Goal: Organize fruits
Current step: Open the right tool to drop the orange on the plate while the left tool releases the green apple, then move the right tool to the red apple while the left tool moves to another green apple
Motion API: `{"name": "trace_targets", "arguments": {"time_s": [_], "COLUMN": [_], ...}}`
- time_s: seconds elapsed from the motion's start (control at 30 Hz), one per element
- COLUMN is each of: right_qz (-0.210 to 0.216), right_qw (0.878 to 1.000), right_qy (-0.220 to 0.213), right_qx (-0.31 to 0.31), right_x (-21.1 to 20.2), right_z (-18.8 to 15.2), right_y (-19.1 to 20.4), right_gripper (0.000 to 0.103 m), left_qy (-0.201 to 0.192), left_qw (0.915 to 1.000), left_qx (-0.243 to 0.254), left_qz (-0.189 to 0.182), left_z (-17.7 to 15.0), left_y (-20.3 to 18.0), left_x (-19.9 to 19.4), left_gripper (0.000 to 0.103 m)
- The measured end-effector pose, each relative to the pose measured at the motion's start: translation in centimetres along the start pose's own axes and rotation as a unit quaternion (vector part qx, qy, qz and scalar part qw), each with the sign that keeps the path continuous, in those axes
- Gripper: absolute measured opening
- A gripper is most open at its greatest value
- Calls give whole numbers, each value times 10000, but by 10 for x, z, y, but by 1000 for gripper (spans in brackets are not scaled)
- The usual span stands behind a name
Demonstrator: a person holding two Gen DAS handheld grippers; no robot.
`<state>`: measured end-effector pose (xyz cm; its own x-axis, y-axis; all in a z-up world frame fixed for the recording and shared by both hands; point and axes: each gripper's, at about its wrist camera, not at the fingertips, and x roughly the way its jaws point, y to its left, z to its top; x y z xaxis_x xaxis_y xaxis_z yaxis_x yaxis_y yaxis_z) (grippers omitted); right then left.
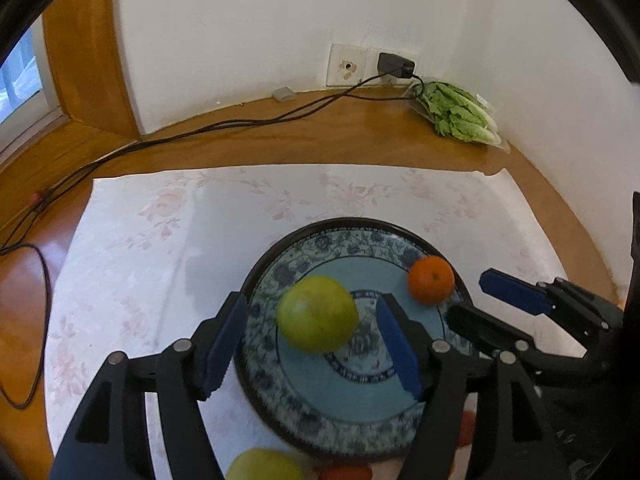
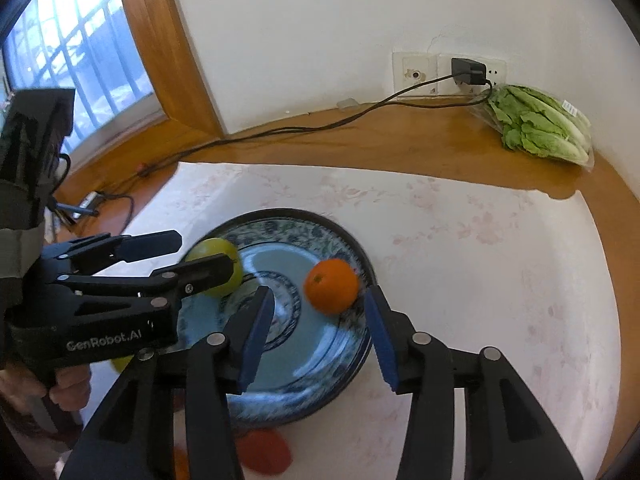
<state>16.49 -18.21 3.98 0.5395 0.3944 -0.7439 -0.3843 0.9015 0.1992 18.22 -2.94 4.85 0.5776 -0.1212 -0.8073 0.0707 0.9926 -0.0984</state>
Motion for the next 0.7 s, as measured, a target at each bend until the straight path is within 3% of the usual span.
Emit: {"name": "trace_targets", "arguments": {"time_s": [0.3, 0.5, 0.7], "right_qz": [50, -96, 65], "right_qw": [9999, 9999, 9999], "right_qy": [-68, -27, 85], "right_qx": [-113, -92, 23], "right_x": [-30, -40, -45], "right_z": [-20, -30, -41], "right_y": [17, 22, 26], "right_gripper": [48, 48, 48], "left_qy": [-273, -246, -234], "left_qw": [9988, 9995, 9996], "left_qx": [249, 66, -97], "left_qz": [324, 204, 116], "left_z": [-26, -40, -59], "left_y": [-1, 7, 18], "left_x": [-31, -47, -58], "left_gripper": [74, 74, 74]}}
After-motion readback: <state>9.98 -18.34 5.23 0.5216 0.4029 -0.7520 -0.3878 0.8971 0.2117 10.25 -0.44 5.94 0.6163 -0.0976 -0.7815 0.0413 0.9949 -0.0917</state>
